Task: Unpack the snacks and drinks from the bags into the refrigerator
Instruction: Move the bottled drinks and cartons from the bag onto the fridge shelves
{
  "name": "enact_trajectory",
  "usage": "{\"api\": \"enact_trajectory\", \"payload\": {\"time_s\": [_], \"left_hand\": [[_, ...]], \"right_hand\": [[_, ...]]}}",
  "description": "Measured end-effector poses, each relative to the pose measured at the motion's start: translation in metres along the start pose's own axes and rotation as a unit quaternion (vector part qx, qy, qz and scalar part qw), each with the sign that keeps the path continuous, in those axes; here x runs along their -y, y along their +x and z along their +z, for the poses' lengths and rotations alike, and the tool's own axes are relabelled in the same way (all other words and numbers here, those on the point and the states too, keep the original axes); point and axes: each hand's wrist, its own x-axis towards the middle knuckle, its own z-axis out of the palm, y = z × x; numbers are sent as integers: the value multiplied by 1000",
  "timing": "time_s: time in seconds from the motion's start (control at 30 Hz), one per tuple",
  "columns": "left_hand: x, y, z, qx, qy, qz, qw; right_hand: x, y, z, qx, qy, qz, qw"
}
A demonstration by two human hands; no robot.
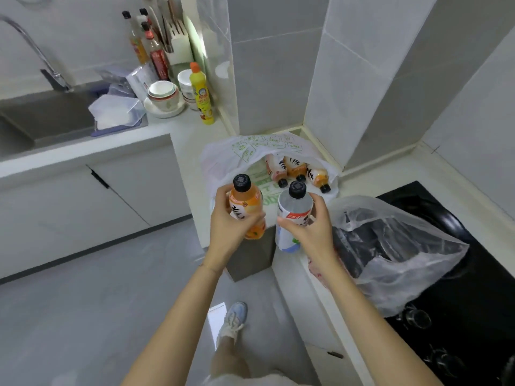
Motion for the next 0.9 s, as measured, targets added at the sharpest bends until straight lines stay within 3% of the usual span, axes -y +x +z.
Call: {"api": "enact_trajectory", "payload": {"time_s": [0.2, 0.4, 0.7, 0.9], "left_hand": [[-31, -84, -13, -121, -73, -27, 990], [-51, -157, -61, -235, -42, -27, 971], [-79, -284, -144, -408, 23, -5, 913], [-102, -401, -190, -499, 118, 15, 858]], "right_hand": [[42, -44, -16, 112, 7, -86, 990], [79, -89, 11, 245, -1, -134, 960], [133, -191, 86, 425, 28, -230, 875], [166, -289, 117, 520, 72, -240, 816]]}}
